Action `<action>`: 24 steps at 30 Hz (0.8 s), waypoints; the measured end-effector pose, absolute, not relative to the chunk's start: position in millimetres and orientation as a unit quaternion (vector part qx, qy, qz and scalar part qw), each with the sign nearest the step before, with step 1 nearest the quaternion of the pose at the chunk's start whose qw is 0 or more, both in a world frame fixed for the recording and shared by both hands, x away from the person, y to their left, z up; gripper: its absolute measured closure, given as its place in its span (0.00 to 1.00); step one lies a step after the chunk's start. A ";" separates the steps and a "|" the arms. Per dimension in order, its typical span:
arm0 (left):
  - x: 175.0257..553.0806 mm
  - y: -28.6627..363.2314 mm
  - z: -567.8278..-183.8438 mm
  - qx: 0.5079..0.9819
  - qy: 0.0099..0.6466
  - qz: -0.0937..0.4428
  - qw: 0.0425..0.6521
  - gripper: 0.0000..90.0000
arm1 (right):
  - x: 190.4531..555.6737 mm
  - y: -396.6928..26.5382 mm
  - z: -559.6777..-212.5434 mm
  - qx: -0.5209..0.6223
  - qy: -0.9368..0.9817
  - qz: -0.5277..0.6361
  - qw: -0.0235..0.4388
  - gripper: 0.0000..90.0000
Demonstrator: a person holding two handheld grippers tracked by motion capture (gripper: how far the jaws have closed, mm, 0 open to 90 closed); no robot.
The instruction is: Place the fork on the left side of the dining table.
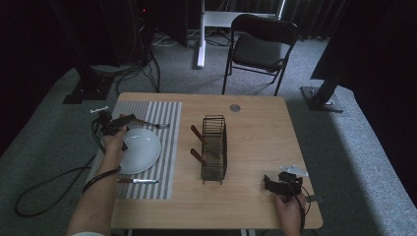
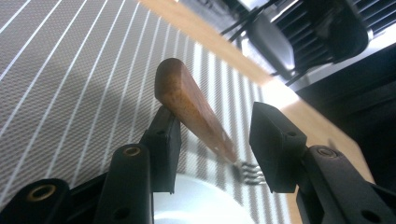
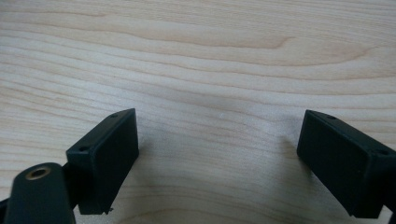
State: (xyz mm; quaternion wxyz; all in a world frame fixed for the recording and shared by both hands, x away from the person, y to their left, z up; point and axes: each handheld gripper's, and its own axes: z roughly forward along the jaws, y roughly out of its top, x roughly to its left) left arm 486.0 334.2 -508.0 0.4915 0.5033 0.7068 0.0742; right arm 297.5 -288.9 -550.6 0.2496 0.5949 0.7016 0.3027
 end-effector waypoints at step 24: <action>499.0 345.1 -520.2 0.515 0.752 0.078 0.403 0.45 | 295.9 -288.4 -550.6 0.597 0.700 0.302 0.250 0.14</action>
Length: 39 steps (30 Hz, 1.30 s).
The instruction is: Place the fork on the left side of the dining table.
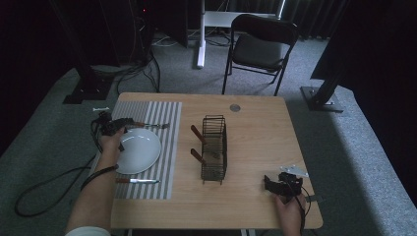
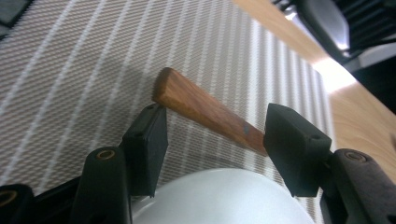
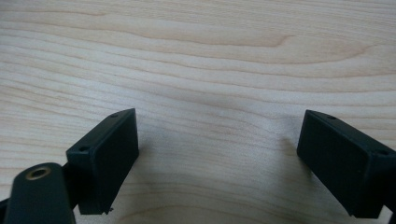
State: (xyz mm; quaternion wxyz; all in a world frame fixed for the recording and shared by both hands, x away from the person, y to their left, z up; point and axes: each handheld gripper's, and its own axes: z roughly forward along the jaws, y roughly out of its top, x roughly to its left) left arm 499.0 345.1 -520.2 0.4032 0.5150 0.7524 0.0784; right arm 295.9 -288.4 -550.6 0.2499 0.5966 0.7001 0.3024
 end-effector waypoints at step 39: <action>449.7 308.8 -478.2 0.642 0.669 0.170 0.334 0.09 | 296.0 -288.4 -550.6 0.597 0.700 0.302 0.250 0.14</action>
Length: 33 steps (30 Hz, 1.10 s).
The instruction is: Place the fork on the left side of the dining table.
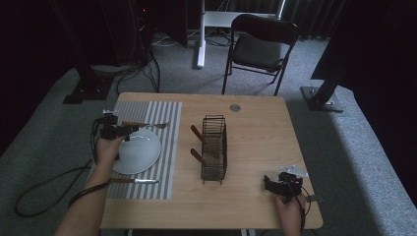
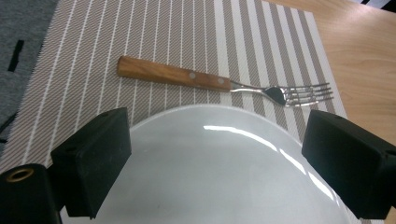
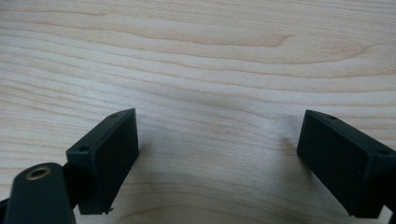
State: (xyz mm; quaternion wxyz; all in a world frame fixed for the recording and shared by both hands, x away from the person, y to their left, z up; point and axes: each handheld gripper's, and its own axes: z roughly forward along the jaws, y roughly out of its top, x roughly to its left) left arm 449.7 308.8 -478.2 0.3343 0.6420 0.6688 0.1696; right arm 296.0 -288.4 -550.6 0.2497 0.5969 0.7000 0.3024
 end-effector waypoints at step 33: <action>387.6 306.4 -485.1 0.666 0.644 0.203 0.315 0.00 | 296.7 -288.5 -550.6 0.596 0.700 0.303 0.250 0.14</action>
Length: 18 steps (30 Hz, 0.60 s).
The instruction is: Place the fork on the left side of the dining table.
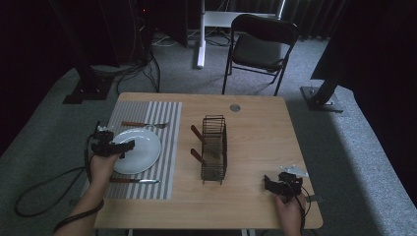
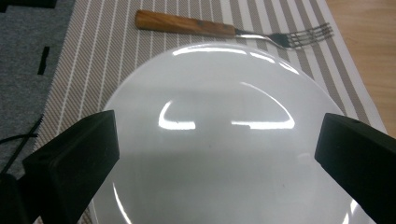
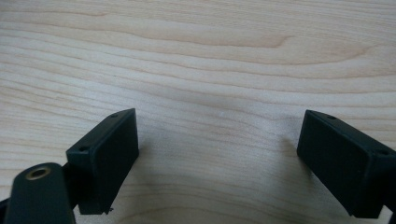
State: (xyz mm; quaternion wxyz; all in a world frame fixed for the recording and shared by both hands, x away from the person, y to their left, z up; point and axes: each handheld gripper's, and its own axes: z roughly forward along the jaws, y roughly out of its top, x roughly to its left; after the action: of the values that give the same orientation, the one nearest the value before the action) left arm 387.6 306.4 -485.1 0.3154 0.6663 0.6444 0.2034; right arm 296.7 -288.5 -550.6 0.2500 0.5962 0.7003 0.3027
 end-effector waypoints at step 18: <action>347.4 299.0 -489.7 0.678 0.629 0.197 0.325 0.00 | 296.7 -288.5 -550.6 0.596 0.700 0.303 0.250 0.14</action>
State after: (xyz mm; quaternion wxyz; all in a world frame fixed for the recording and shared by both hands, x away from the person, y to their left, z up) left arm 347.4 299.0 -489.7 0.3254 0.6782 0.6287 0.1974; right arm 296.7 -288.5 -550.6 0.2500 0.5962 0.7003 0.3027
